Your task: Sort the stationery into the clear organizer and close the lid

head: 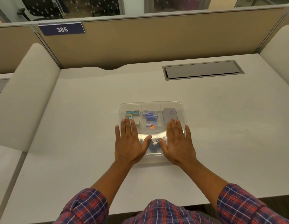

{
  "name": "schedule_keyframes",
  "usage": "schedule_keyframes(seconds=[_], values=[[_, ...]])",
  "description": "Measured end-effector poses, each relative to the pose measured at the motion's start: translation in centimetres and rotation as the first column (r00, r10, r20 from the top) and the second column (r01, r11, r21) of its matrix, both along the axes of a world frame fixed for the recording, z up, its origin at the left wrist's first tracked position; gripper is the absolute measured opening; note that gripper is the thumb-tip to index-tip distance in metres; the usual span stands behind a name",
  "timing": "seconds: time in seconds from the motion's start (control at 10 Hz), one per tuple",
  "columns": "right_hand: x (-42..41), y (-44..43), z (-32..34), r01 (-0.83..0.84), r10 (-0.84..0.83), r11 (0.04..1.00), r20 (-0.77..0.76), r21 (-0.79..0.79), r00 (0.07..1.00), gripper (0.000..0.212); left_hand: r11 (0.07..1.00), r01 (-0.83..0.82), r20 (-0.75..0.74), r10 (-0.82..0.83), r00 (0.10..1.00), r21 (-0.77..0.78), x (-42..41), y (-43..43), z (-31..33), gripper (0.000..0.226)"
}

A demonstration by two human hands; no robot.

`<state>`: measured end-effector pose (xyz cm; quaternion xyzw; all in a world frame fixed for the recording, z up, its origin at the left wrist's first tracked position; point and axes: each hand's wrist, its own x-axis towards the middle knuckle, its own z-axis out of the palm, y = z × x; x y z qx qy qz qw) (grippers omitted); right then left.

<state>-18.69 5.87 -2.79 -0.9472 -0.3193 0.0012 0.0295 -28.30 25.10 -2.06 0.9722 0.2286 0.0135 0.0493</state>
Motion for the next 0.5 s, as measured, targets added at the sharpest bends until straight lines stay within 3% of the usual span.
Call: schedule_keyframes(seconds=[0.4,0.5], values=[[1.7,-0.3,1.6,-0.052,0.061,0.995,-0.111,0.082,0.992,0.079,0.983,0.161,0.024,-0.159,0.987,-0.089,1.0,0.2,1.1,0.098],[3.5,-0.8,2.7,-0.131,0.130,0.986,0.015,0.103,0.991,0.075,0.986,0.156,0.154,-0.146,0.977,-0.055,2.6,-0.6,2.0,0.094]])
